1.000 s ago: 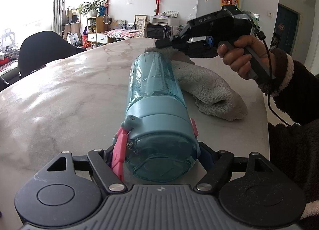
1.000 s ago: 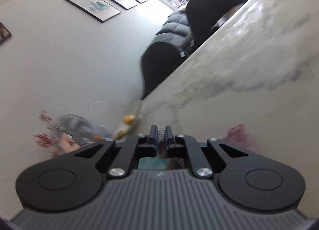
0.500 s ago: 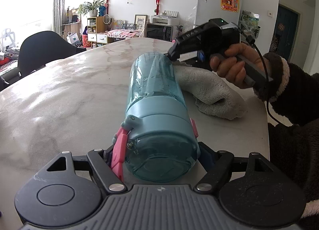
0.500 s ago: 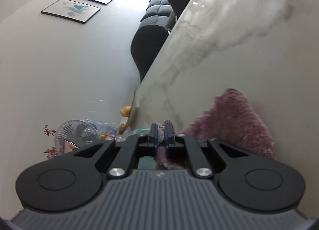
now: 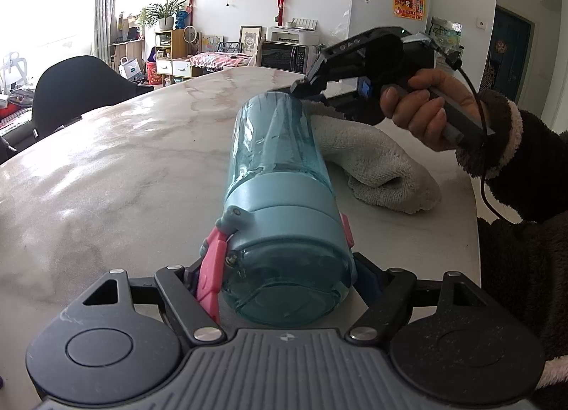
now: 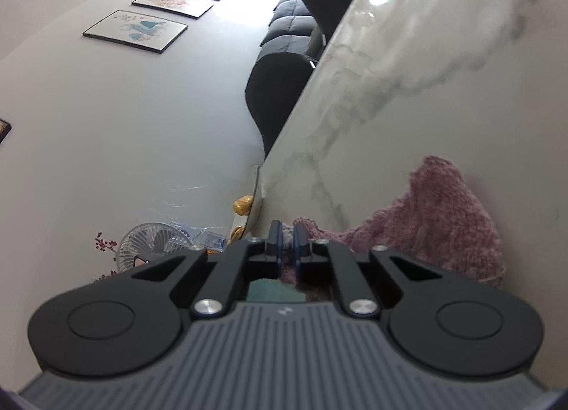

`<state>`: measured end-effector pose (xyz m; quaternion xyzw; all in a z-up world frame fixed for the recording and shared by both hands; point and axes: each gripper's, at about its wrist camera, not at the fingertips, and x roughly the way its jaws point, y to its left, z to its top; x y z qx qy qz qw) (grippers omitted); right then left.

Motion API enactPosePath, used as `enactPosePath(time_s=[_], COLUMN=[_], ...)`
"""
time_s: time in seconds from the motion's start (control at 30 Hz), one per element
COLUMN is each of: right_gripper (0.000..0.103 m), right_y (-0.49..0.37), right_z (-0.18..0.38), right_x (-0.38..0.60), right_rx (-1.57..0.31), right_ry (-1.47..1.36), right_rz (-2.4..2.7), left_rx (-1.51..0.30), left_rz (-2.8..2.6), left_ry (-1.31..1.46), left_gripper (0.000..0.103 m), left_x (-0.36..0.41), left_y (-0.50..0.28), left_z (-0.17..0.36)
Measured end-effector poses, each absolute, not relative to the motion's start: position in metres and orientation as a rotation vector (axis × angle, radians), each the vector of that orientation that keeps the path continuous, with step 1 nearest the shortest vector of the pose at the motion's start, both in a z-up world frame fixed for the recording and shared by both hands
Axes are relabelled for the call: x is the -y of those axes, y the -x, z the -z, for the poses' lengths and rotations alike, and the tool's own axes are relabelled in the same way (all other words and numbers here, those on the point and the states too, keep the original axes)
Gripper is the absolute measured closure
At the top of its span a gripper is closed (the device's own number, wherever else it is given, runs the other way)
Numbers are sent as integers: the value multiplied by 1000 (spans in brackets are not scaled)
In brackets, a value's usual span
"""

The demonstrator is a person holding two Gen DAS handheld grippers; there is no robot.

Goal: Clean container
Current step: 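Wipe the towel over the bottle's open end with the right gripper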

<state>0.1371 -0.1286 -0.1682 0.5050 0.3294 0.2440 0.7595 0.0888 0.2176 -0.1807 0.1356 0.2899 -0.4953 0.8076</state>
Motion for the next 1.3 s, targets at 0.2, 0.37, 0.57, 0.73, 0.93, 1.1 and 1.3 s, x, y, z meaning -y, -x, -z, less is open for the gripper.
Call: enactPosePath(time_s=[0.2,0.37,0.57,0.73,0.93,1.1,1.3], right_gripper=[95,94,94,94,94,94,94], right_y=[-137,-136,-134,-136,-132,-125,-116], right_z=[178,172,160,173,177,172,167], right_x=[129,130,132,127,125,124,133], right_rx=[-734,-734,-701,-723,-704,-683,-651], right_ry=[-1105,-1103,-1091,-1105,-1084,-1066,-1081], right_rz=[-508,-511,-543,-523,-497,-494,-546], left_rx=[-621,-620,-620,-620,-624,-632,-635], left_rz=[1061,1060,1061,1062,1066,1073,1071], left_ry=[-288,-291,-291,-290,-279,-254,-250], left_gripper=[24,24,24,24,24,24,22], left_x=[-218,-216,-217,-218,-219,-222,-220], left_y=[-89,-88,-89,-90,-91,-94,-95], left_z=[180,181,181,181,181,181,179])
